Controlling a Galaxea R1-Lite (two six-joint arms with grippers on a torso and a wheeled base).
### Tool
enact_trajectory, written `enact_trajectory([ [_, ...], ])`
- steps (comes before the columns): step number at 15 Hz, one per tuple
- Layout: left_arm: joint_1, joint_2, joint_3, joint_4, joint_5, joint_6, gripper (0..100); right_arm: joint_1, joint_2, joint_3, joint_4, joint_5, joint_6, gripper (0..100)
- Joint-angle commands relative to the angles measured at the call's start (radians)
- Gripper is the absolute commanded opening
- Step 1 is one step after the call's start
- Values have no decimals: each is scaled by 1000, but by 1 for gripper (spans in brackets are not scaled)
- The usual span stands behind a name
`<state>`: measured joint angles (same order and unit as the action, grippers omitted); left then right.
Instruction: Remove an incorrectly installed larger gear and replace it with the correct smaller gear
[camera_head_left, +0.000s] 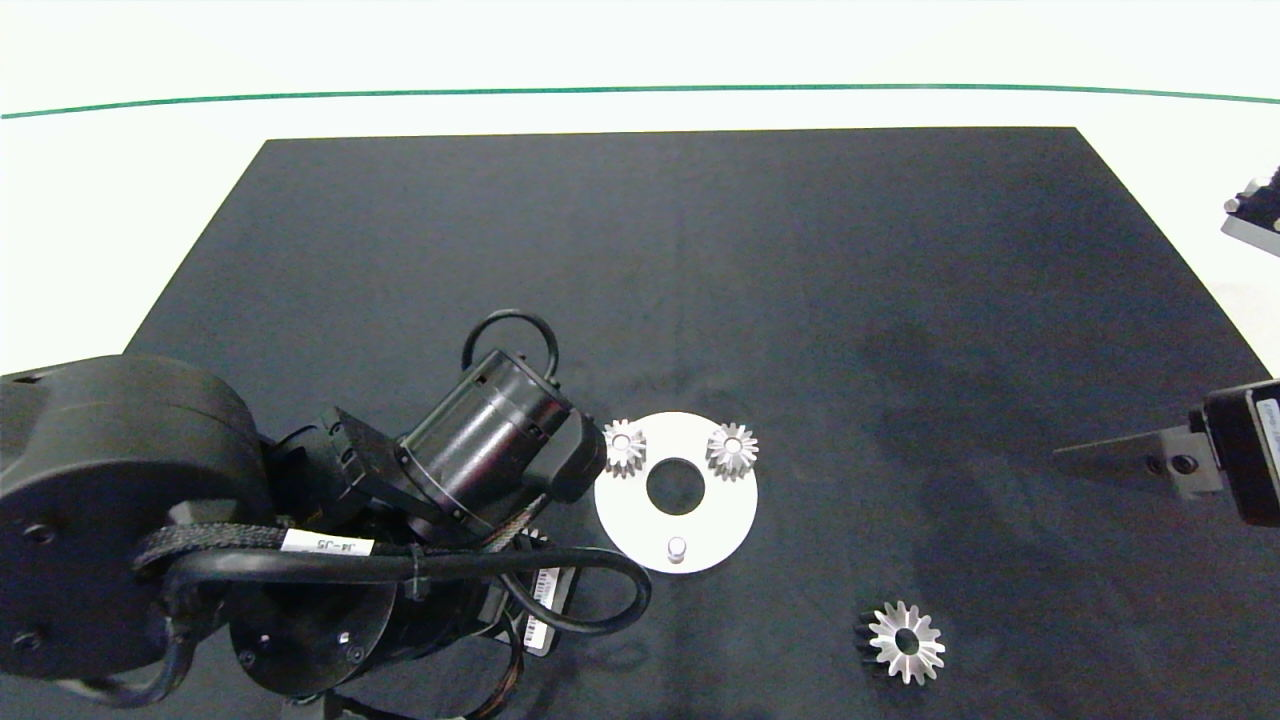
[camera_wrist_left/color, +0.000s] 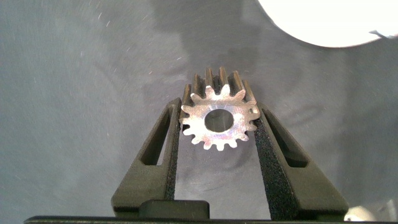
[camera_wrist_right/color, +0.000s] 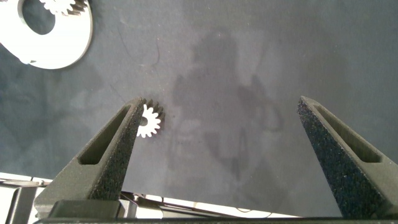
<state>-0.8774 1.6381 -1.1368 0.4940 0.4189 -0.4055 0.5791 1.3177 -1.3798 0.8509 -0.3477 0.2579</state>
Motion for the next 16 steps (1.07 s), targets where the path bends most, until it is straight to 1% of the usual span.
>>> enact_trajectory([
  [1,-9,8,-20,3,3,80,10,-1,-21,11,4,-2,-9,100],
  [2,-9,23,-37,20,3,93,10,1,-32,11,4,-2,-14,100],
  [6,-35,75,-184,176,3,100,10,-4,-52,13,4,-2,-19,100],
  [8,-49,108,-259,258,3,123,10,-2,-74,13,5,-4,-39,100],
  [10,-52,137,-293,265,3,137,10,-2,-95,13,5,-4,-45,100],
  [14,-101,193,-376,267,3,139,10,-2,-110,13,8,-5,-55,100],
  [16,-103,220,-413,271,3,157,10,-4,-112,13,8,-5,-55,100],
])
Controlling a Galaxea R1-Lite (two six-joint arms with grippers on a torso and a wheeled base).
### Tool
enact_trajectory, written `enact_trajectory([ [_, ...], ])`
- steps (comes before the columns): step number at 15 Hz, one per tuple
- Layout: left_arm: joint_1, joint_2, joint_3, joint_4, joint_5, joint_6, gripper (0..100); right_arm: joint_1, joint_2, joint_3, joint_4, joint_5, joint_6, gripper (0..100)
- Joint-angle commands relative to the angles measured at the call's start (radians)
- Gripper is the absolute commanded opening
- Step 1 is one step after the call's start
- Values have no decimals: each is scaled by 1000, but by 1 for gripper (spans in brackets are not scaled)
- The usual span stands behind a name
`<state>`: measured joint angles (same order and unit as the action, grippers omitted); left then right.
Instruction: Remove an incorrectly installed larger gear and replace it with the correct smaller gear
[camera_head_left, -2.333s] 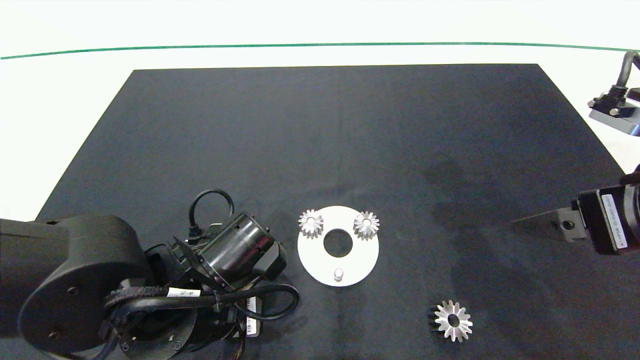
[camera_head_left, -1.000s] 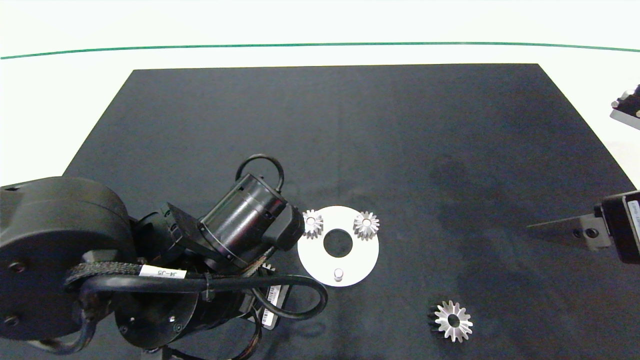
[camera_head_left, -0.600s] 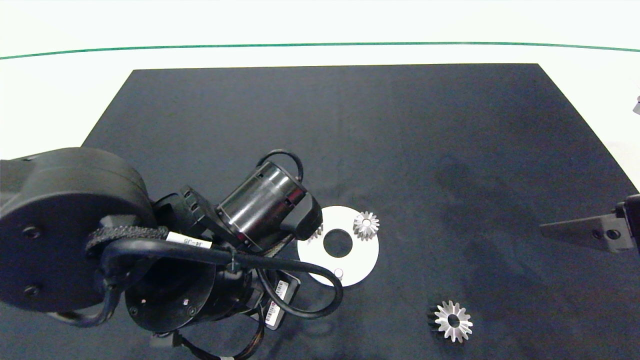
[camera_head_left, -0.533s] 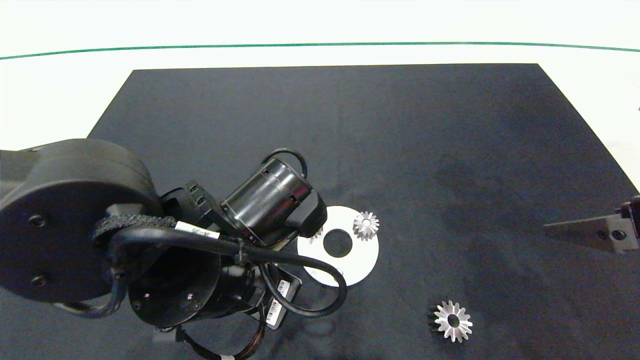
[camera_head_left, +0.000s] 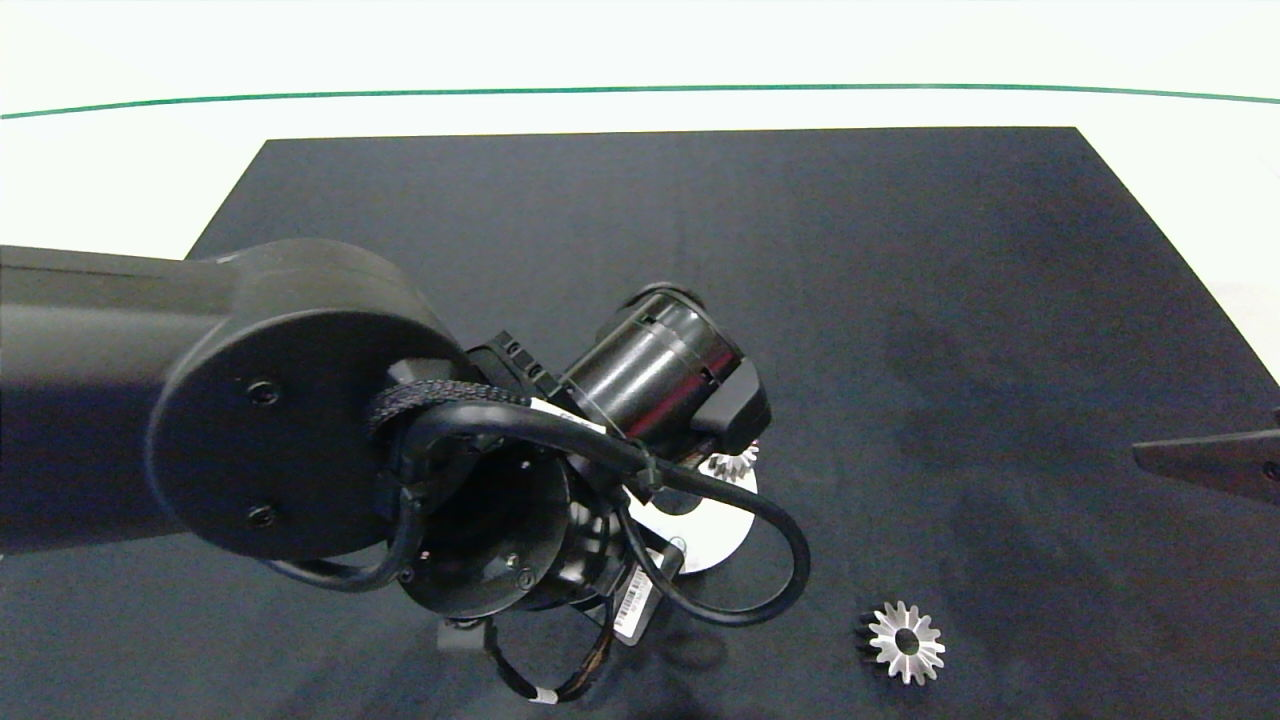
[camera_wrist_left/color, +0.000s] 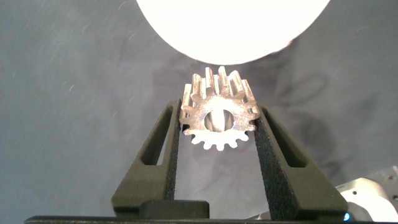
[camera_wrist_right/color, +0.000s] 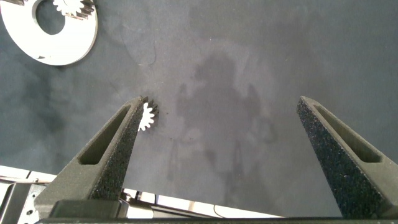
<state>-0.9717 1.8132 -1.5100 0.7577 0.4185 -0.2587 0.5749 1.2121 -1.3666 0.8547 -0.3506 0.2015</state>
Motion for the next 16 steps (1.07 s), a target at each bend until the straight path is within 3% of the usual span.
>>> enact_trajectory([
  [1,-9,57,-68,28,3,18,10,-7,-5,1,4,-2,1,100],
  [2,-7,69,-93,46,3,18,10,-33,-3,1,4,-4,-1,100],
  [5,-7,92,-133,52,3,22,10,-162,-6,0,3,4,-60,100],
  [6,-9,103,-148,54,3,33,10,-199,-13,0,3,18,-71,100],
  [9,-21,123,-196,84,3,38,10,-305,-42,-2,3,116,-137,100],
  [11,-38,136,-213,103,3,33,10,-377,-40,-5,1,156,-165,100],
  [14,-55,158,-214,101,3,30,10,-435,-36,-6,0,199,-189,100],
  [16,-61,184,-228,101,3,30,10,-451,-32,-8,-2,202,-191,100],
])
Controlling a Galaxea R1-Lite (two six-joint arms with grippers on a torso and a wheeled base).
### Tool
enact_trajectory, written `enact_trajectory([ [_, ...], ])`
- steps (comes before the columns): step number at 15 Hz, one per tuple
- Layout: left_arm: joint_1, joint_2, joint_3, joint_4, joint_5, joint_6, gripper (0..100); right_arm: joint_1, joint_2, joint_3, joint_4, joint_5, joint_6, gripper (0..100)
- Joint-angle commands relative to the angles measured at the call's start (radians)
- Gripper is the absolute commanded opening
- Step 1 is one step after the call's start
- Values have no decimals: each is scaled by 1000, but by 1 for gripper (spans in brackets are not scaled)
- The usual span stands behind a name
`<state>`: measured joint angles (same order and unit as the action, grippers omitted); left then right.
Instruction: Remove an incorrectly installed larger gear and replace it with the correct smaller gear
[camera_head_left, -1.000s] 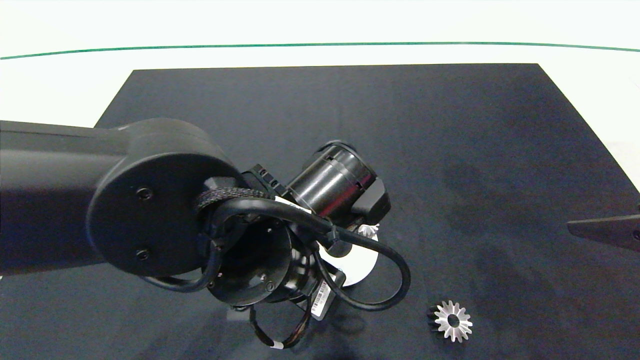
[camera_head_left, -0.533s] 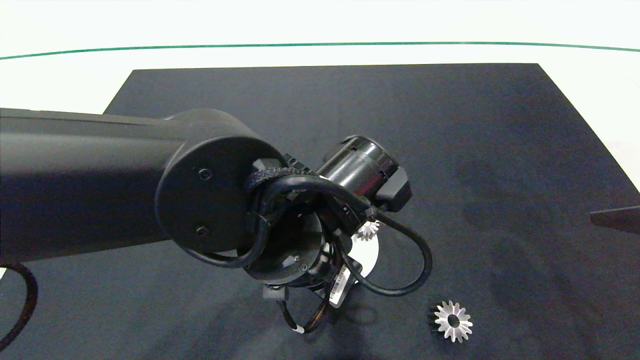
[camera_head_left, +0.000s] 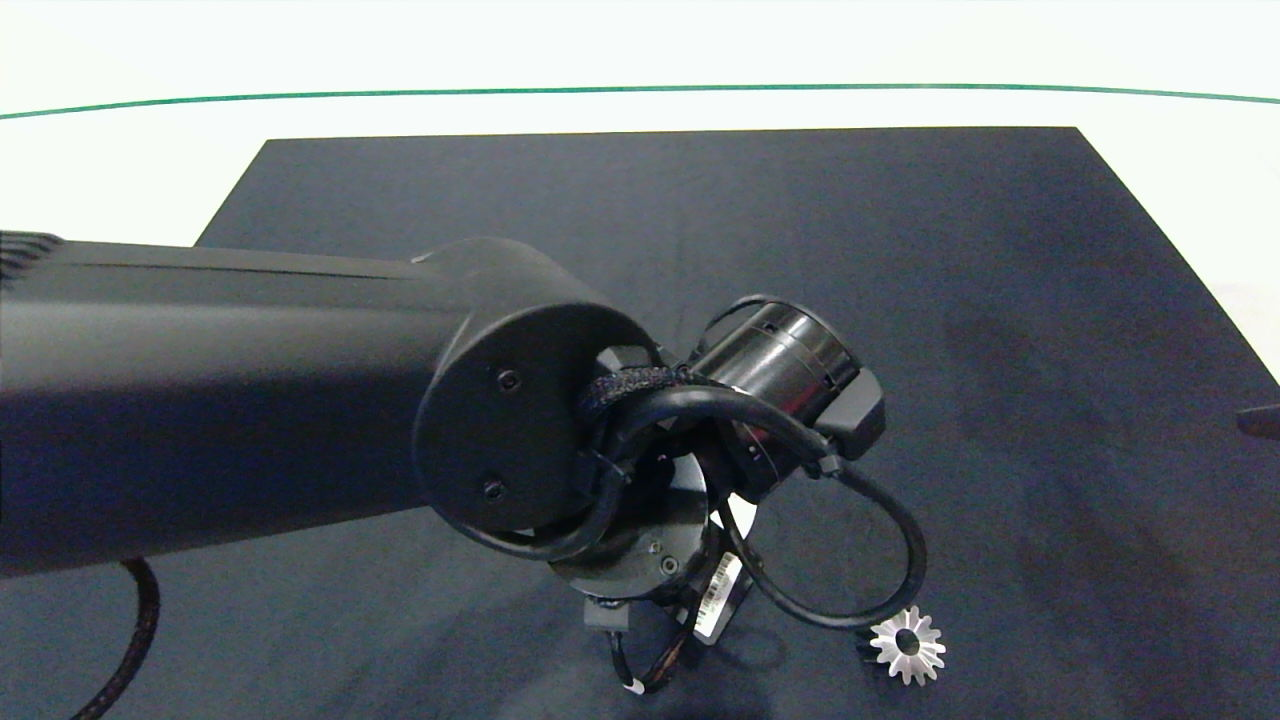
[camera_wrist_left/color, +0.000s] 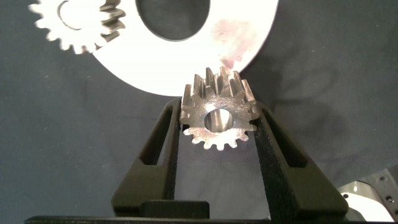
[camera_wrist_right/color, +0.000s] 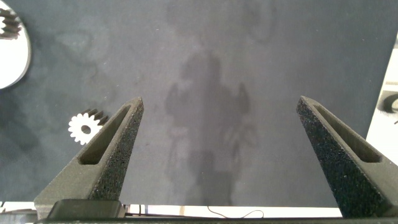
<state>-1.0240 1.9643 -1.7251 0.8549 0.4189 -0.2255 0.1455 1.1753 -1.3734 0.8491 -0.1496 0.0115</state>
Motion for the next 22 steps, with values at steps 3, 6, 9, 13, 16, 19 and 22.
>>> enact_trajectory([
  [3,-16,54,-47,4,3,2,10,-21,4,-1,4,1,-5,100],
  [6,-8,53,-53,4,3,8,10,-21,4,0,4,5,-10,100],
  [9,-2,53,-51,6,3,11,10,-21,3,0,4,12,-10,100],
  [13,13,44,-50,24,3,12,10,-20,3,0,4,12,-11,100],
  [16,24,31,-51,30,3,12,10,-20,4,2,4,12,-11,100],
  [19,47,21,-50,30,4,12,10,-20,4,4,4,12,-11,100],
  [22,47,24,-44,32,4,9,10,-18,4,5,4,12,-11,100],
])
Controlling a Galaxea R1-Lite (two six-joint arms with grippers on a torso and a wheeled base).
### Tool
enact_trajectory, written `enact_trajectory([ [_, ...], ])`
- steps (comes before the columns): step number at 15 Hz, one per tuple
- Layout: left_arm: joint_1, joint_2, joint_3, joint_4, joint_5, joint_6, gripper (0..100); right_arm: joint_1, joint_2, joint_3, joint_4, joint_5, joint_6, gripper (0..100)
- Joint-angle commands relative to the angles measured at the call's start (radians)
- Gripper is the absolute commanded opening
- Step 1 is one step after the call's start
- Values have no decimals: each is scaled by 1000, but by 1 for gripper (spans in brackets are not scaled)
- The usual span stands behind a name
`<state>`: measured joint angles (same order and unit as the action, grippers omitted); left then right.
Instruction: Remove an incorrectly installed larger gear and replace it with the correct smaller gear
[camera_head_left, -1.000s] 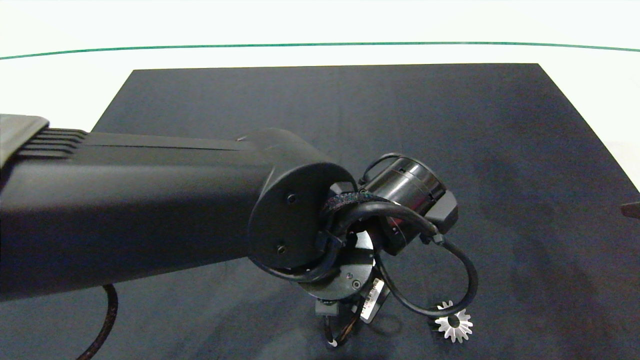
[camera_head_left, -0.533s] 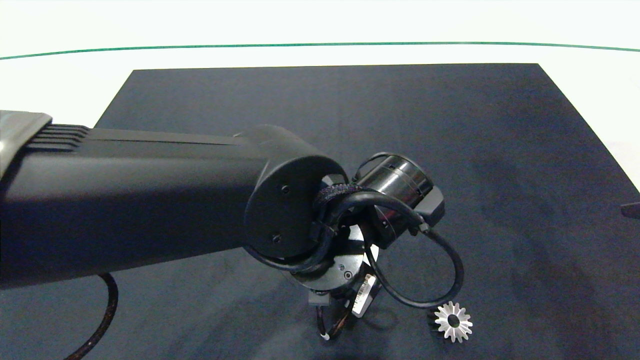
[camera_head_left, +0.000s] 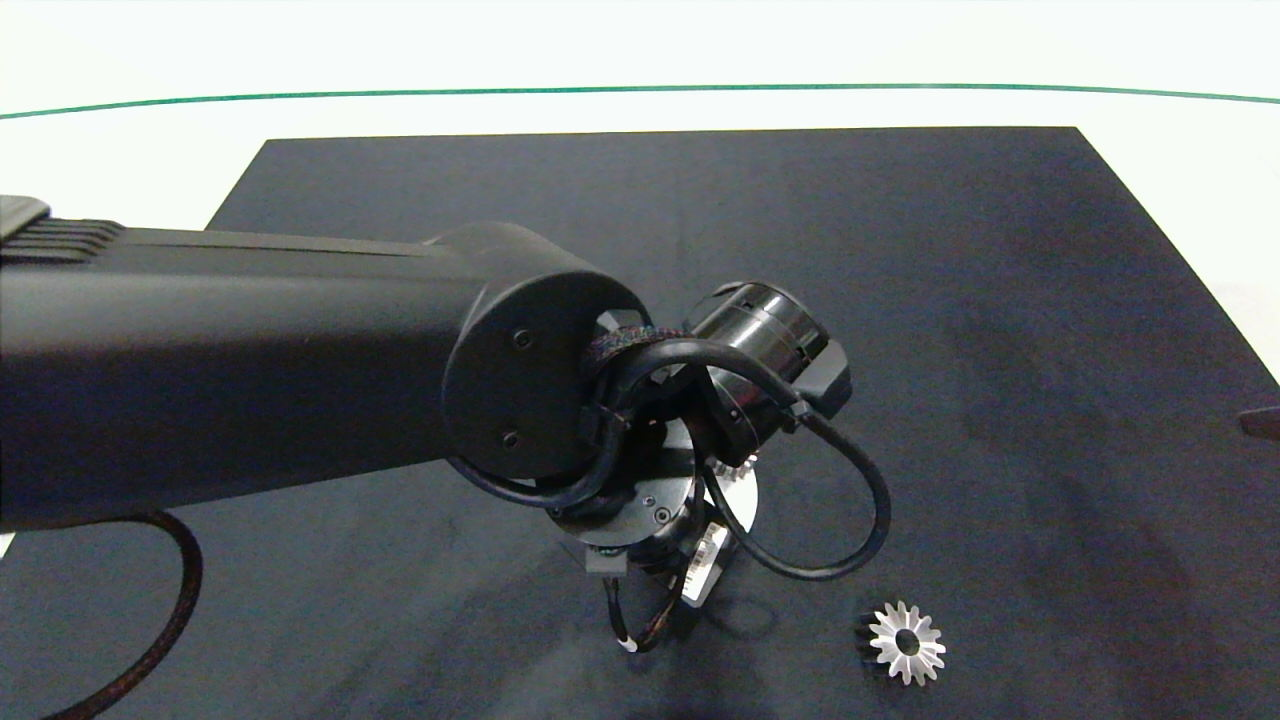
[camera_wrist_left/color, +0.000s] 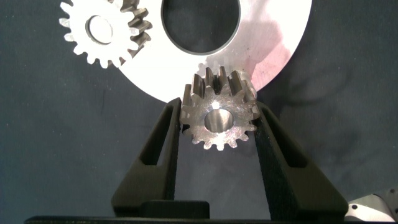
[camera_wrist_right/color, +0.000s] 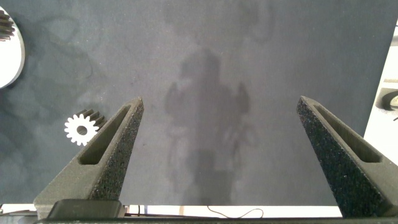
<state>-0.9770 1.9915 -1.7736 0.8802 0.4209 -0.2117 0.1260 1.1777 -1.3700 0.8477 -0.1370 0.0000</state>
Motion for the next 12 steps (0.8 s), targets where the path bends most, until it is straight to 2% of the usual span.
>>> enact_trajectory([
  [1,-5,-3,8,6,3,-11,10,1,2,2,5,-1,-2,100],
  [8,-22,23,40,-26,6,-15,10,1,2,2,5,-1,-3,100],
  [10,-22,32,37,-32,24,-15,10,1,2,2,5,-1,-5,100],
  [12,-23,30,29,-32,24,-12,10,1,4,2,5,0,-3,100],
])
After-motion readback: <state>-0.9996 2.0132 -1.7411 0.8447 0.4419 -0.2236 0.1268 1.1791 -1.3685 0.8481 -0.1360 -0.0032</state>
